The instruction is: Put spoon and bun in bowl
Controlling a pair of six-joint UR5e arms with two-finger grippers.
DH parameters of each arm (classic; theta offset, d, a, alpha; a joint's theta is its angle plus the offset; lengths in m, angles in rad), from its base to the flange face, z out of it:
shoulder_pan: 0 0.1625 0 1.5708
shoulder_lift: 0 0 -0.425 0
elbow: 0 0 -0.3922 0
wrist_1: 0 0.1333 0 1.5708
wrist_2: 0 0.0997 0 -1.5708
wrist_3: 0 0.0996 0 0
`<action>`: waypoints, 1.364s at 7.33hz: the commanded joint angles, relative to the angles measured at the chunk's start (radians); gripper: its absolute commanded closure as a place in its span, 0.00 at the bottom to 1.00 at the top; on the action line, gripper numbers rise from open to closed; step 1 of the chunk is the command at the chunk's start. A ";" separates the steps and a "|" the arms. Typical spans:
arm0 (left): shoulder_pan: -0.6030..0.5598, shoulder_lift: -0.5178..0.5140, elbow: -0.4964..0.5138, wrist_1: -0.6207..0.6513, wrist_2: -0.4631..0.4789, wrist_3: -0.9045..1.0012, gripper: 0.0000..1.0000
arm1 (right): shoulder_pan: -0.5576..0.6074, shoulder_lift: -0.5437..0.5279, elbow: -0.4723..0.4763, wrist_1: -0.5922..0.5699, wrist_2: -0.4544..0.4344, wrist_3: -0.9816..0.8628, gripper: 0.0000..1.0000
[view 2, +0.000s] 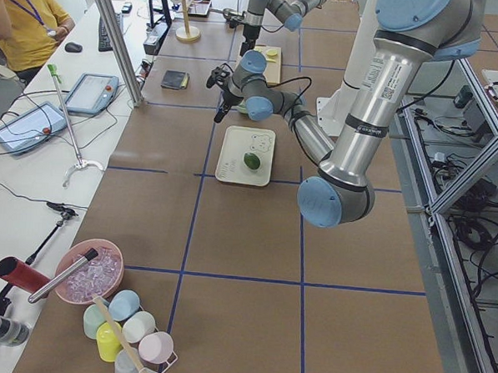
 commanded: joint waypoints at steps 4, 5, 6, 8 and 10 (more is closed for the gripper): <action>-0.455 0.263 0.045 0.003 -0.306 0.739 0.02 | 0.510 -0.339 0.010 -0.167 0.267 -0.881 0.00; -0.549 0.282 0.107 0.006 -0.391 0.870 0.01 | 0.581 -0.336 0.007 -0.282 0.266 -1.076 0.00; -0.654 0.285 0.157 0.035 -0.499 0.900 0.01 | 0.652 -0.334 -0.004 -0.366 0.267 -1.249 0.00; -0.729 0.316 0.209 0.194 -0.542 0.978 0.00 | 0.698 -0.374 -0.049 -0.398 0.298 -1.387 0.00; -0.731 0.305 0.189 0.403 -0.545 0.983 0.00 | 0.703 -0.396 -0.064 -0.395 0.373 -1.385 0.00</action>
